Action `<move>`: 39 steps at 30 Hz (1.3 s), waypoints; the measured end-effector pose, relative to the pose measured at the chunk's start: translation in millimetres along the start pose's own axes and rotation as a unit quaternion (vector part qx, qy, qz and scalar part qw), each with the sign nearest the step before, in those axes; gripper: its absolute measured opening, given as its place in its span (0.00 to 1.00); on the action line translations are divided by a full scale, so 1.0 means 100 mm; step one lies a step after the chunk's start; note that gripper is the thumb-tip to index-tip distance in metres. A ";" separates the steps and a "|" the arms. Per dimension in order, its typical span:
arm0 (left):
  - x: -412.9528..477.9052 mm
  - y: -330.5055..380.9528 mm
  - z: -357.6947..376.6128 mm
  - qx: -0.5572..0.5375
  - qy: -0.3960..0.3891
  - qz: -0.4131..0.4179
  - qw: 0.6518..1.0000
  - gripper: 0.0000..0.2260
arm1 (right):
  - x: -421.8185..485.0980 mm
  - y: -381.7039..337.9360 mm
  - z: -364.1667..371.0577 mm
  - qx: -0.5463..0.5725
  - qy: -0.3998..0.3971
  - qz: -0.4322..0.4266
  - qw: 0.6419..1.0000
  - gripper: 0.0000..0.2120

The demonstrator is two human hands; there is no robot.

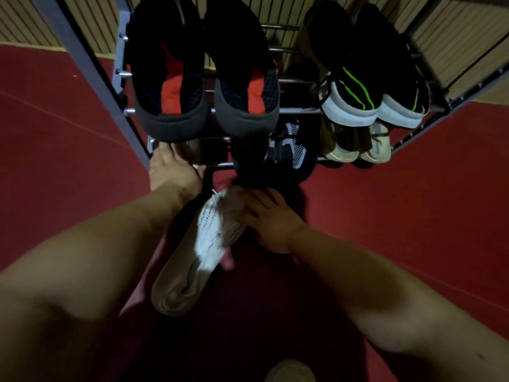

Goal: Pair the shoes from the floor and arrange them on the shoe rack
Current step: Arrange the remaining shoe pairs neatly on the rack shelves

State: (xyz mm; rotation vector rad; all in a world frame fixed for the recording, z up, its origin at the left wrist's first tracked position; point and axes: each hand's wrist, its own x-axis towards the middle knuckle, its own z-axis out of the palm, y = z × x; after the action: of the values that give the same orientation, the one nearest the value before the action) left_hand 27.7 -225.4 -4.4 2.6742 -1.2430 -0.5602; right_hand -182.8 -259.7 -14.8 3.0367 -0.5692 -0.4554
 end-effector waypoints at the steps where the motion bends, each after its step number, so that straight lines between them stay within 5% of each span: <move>1: 0.03 0.04 0.02 -0.023 0.000 -0.028 0.999 0.39 | -0.04 0.01 0.03 -0.009 0.013 0.007 1.000 0.32; 6: 0.04 0.17 0.05 -0.193 0.023 -0.131 0.972 0.41 | -0.13 -0.03 0.12 0.013 0.071 0.024 0.997 0.35; 9: 0.05 0.12 0.09 -0.197 0.028 -0.129 0.971 0.38 | -0.15 -0.04 0.11 0.022 0.070 0.027 0.997 0.34; 13: -0.09 -0.01 0.06 -0.062 0.006 0.002 0.998 0.13 | -0.11 -0.02 0.10 0.031 0.079 0.027 0.996 0.33; 17: -0.32 -0.10 0.04 -0.005 -0.019 0.043 0.999 0.27 | -0.03 0.05 0.12 0.030 0.058 0.031 0.997 0.33; 22: -0.23 -0.02 -0.02 -0.024 -0.048 -0.033 0.998 0.46 | 0.06 0.06 0.08 0.053 0.074 0.040 0.995 0.28; 31: -0.30 -0.21 0.04 -0.234 -0.032 -0.020 0.971 0.43 | -0.04 0.11 -0.01 0.074 0.159 0.088 0.981 0.34; 39: -0.69 -0.34 -0.06 -0.274 -0.013 0.066 0.959 0.50 | 0.04 0.21 -0.44 0.148 0.165 0.166 0.961 0.38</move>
State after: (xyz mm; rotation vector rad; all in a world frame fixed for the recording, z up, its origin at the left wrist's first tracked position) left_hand 13.8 -150.7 10.9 2.1159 -1.0654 -0.7863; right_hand -174.4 -281.7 27.5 3.0809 -1.1814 0.1613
